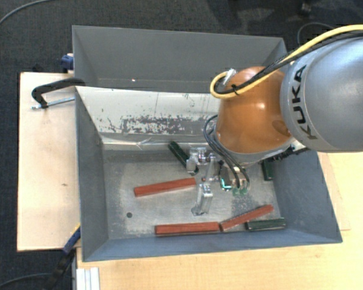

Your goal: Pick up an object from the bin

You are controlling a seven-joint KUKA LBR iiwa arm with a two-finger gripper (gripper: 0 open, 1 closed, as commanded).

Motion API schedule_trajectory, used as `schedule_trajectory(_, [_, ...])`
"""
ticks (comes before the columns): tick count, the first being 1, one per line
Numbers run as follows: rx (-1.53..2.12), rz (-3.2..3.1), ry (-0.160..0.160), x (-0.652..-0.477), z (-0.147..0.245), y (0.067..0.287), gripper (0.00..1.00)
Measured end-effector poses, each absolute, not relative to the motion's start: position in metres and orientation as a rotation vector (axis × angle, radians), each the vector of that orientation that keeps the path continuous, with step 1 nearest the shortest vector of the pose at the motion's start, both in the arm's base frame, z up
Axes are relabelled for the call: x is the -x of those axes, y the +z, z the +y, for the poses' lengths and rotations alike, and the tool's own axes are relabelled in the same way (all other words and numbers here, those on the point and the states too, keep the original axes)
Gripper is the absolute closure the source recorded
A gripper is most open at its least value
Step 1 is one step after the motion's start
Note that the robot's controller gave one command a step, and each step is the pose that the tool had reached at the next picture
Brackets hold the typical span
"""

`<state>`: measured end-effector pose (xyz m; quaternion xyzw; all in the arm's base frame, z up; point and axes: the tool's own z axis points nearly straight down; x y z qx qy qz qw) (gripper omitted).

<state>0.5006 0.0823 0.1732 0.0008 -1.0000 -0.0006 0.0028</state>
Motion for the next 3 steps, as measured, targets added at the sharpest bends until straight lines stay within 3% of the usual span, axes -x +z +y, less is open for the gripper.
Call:
schedule_trajectory(1, [0.061,-3.140,-0.003,-0.501,0.120,0.068,0.00])
schedule_trajectory(2, [0.065,-3.142,-0.004,-0.502,0.119,0.071,1.00])
schedule_trajectory(3, [0.079,-3.154,-0.008,-0.526,0.142,0.190,1.00])
